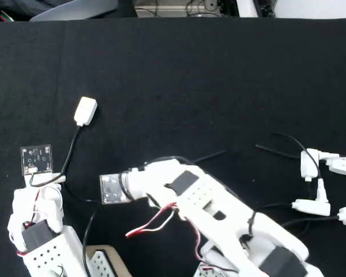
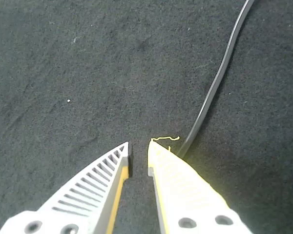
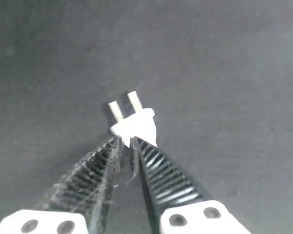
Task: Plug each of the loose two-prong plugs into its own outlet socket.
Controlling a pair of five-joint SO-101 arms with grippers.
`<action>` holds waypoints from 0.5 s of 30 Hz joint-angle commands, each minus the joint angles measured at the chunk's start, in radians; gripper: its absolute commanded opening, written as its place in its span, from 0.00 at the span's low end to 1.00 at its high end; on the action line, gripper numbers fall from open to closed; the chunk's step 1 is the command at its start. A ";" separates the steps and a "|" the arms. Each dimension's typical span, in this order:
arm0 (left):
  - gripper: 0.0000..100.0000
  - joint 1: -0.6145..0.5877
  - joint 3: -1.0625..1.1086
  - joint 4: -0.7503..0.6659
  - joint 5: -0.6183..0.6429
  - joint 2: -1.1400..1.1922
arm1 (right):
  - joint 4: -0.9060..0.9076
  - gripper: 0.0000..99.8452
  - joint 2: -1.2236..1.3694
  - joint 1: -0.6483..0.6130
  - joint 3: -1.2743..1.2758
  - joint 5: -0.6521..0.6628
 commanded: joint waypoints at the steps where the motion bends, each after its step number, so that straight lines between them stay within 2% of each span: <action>1: 0.08 -0.008 0.001 0.003 0.003 -0.006 | -0.066 0.07 -0.021 -0.005 0.016 -0.020; 15: 0.08 -0.008 0.001 0.003 0.003 -0.006 | -0.095 0.08 0.176 0.040 -0.061 -0.015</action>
